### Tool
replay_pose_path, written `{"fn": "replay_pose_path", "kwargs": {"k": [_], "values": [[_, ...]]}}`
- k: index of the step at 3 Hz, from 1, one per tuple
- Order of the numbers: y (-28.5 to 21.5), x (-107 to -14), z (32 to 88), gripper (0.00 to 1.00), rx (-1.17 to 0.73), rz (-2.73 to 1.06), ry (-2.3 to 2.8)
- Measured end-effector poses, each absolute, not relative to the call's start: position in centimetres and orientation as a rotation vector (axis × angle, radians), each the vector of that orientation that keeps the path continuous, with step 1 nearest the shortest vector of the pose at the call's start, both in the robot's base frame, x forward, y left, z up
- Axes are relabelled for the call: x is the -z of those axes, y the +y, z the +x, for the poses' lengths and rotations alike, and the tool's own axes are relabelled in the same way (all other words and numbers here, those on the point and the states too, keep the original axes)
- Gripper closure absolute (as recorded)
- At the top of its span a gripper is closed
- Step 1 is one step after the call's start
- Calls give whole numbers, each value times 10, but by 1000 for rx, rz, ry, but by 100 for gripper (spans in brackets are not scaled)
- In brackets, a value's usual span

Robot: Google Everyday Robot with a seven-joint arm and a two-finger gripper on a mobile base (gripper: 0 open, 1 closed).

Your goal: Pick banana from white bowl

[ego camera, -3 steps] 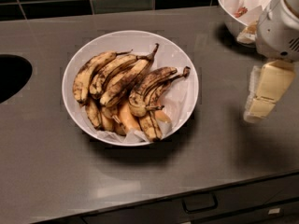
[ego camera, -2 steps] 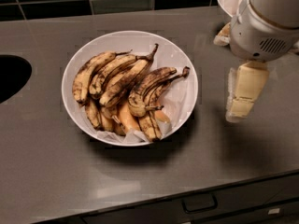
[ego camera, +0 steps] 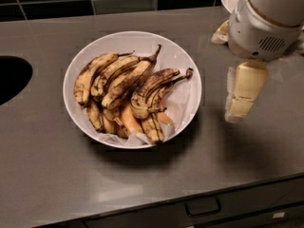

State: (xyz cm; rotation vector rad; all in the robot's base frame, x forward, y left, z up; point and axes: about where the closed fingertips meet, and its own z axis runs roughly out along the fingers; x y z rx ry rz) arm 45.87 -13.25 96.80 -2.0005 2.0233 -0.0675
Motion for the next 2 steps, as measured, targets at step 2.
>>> {"fn": "replay_pose_path", "kwargs": {"k": [2], "values": [[-65, -997, 442, 0, 71, -2144, 1766]]}}
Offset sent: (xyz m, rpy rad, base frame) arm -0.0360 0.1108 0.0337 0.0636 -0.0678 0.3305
